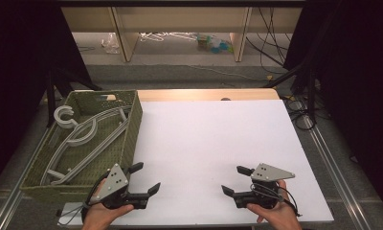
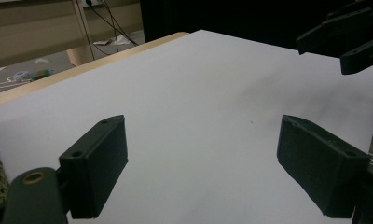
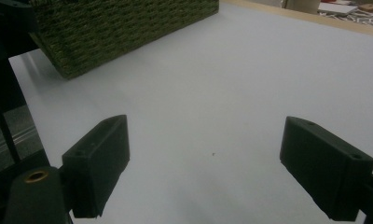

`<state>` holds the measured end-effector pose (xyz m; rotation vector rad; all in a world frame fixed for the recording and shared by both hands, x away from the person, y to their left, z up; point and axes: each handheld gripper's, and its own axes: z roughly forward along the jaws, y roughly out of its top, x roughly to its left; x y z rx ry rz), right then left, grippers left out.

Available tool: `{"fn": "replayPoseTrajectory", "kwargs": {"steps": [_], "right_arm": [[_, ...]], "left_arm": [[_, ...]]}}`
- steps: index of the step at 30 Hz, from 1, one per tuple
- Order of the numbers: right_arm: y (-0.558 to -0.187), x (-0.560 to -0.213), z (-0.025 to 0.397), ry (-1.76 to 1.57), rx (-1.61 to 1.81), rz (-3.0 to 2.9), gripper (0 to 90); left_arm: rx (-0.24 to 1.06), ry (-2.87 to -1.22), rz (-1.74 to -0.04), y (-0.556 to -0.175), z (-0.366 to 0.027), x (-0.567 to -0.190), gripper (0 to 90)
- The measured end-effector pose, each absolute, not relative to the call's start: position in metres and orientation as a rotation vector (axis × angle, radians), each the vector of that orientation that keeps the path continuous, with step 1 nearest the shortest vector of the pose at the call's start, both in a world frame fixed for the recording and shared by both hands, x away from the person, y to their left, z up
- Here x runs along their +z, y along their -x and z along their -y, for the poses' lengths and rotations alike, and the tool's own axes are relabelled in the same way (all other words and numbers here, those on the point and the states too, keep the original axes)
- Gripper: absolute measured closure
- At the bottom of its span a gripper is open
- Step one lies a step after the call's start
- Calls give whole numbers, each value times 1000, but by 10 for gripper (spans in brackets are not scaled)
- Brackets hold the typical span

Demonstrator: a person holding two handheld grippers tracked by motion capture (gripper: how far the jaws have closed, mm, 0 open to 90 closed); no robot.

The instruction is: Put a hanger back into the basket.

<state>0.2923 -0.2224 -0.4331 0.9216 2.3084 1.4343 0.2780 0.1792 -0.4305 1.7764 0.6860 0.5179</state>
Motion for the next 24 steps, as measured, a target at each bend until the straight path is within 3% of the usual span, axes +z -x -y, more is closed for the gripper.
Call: {"fn": "replayPoseTrajectory", "kwargs": {"steps": [24], "right_arm": [[-295,-434,223,-934,1427,-2296,167]], "left_arm": [[487,-1773,-693,-279,-178,-431,160]]}}
